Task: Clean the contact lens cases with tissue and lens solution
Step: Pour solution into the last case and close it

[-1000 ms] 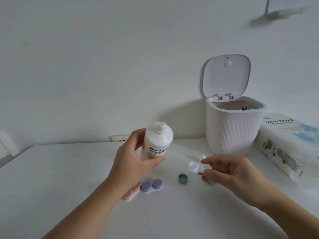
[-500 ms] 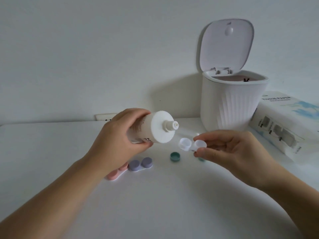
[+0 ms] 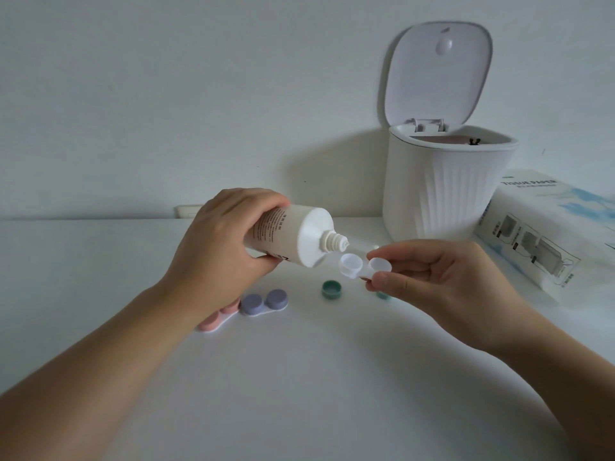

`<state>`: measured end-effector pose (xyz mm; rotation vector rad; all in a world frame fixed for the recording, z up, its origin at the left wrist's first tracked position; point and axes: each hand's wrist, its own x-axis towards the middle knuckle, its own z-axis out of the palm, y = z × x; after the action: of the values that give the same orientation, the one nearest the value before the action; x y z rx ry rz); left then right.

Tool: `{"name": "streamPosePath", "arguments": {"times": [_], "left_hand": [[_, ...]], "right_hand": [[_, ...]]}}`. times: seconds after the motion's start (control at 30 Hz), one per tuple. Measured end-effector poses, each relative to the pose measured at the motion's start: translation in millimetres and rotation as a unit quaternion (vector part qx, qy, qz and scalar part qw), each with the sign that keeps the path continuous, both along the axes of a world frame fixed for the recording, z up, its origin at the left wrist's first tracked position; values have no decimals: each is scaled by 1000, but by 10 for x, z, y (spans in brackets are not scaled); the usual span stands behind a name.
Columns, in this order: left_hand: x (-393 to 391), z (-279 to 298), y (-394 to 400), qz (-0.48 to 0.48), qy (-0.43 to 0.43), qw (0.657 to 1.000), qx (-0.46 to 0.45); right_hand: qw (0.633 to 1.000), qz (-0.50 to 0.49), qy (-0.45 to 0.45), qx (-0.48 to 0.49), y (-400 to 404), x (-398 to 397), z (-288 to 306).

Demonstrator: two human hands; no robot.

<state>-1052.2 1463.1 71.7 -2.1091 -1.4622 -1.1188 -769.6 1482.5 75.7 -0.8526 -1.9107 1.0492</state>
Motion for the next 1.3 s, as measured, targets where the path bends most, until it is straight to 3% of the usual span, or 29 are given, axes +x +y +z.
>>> {"name": "streamPosePath", "arguments": {"times": [0.77, 1.3], "left_hand": [[24, -17, 57, -22, 25, 999, 3], [6, -22, 77, -18, 46, 999, 17]], "right_hand": [[996, -38, -74, 6, 43, 24, -61], [997, -22, -65, -17, 40, 5, -56]]}}
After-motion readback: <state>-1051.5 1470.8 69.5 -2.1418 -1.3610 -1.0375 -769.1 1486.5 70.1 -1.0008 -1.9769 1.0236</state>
